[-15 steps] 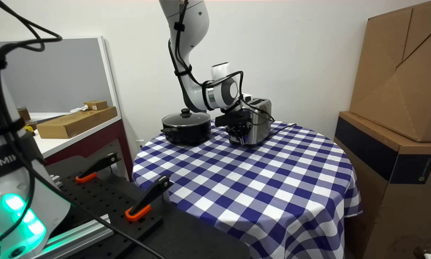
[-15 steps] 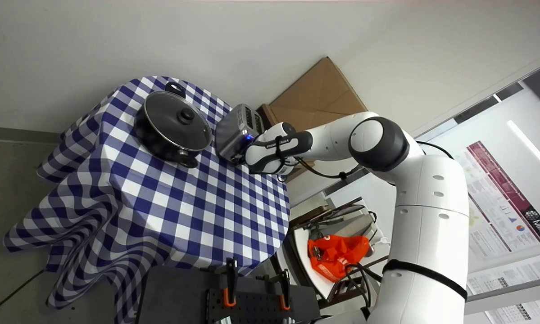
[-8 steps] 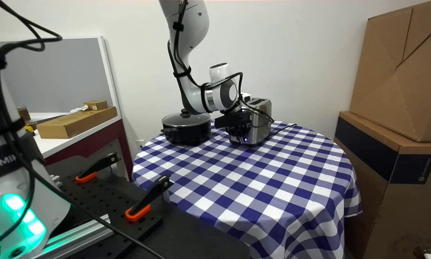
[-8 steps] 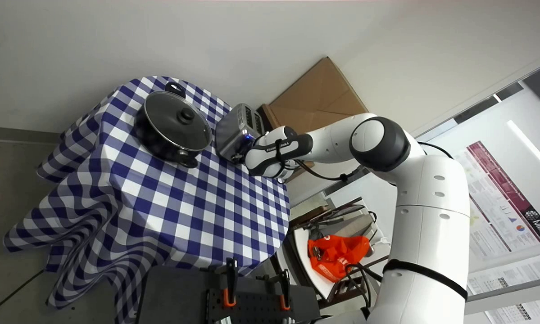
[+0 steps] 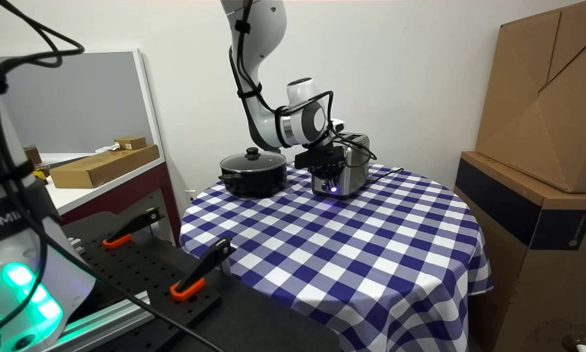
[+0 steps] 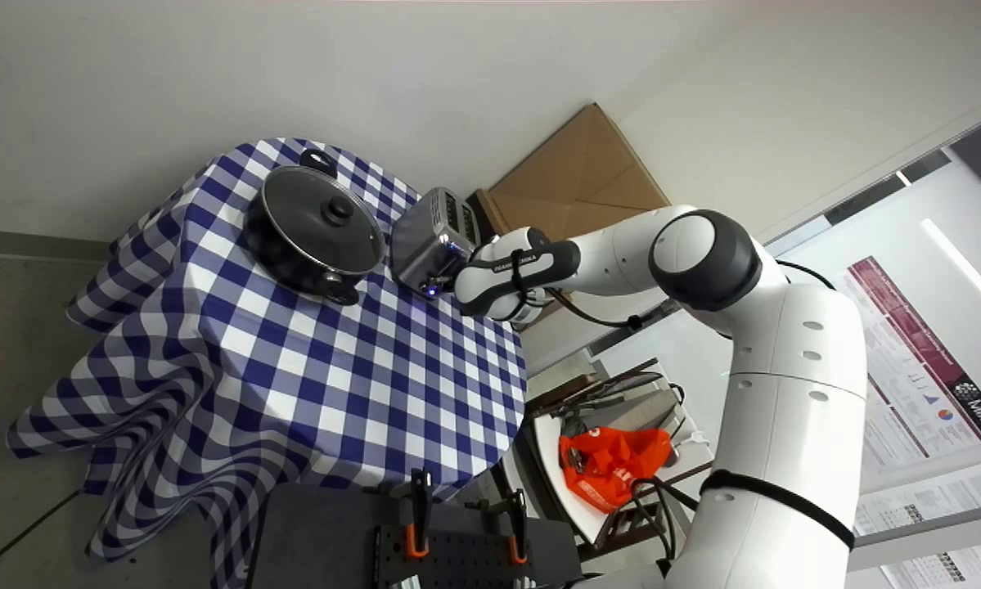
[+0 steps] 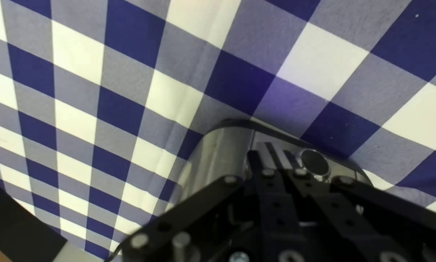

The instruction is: Press a button on the toaster

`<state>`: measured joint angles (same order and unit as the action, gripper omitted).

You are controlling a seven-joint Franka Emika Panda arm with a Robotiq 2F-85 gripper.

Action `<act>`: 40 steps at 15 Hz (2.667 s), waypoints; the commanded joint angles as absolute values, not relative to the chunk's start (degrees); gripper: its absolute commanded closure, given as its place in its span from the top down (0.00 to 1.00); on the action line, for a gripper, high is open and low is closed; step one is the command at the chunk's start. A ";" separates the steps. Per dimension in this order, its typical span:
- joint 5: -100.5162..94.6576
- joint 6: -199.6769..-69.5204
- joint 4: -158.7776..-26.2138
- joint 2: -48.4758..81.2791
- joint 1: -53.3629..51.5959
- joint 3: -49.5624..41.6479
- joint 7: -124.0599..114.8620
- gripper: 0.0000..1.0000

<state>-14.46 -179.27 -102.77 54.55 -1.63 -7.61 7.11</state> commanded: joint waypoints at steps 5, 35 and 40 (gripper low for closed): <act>-14.79 -172.72 -103.43 52.73 1.08 -3.93 12.15 0.00; -14.65 -170.51 -96.30 58.35 -3.92 -9.22 9.90 0.00; -14.08 -172.57 -95.94 58.81 -4.25 -9.64 7.88 0.00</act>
